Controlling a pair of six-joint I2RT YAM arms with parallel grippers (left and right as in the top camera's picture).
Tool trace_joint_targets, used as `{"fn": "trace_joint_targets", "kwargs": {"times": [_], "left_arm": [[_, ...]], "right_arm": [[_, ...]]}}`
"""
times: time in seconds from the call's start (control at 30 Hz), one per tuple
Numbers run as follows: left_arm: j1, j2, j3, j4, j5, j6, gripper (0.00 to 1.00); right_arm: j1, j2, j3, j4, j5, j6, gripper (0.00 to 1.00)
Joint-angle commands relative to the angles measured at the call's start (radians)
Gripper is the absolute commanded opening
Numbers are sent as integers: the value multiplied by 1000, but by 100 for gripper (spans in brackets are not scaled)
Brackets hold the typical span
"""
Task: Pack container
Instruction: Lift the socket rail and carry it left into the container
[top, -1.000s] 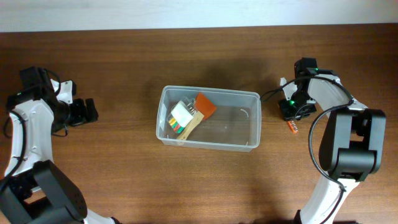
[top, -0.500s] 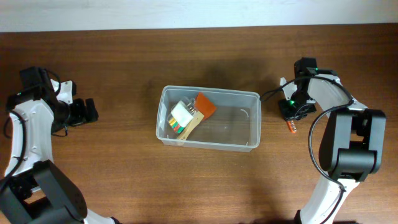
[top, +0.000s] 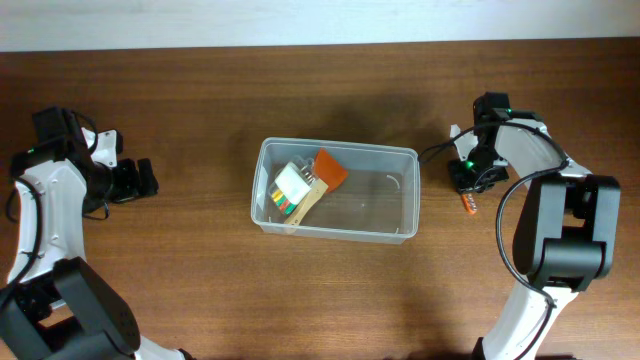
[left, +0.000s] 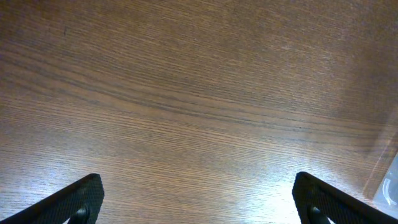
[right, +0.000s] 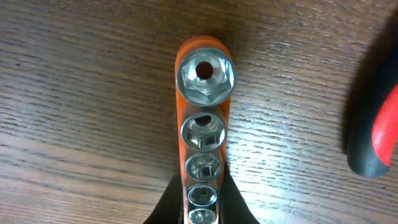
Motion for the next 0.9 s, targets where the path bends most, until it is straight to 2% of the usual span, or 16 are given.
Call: {"fn": "trace_joint_targets", "kwargs": {"times": [0.0, 0.5, 0.7, 0.87], "left_arm": [[3, -17, -5, -2, 14, -5, 99], [3, -17, -5, -1, 14, -5, 99], [3, -17, -5, -1, 15, -5, 99], [3, -17, -5, -1, 14, -5, 99]], "right_arm": [[-2, 32, 30, -47, -48, 8, 4], [23, -121, 325, -288, -130, 8, 4], [151, -200, 451, -348, -164, -77, 4], [323, -238, 473, -348, -175, -241, 4]]}}
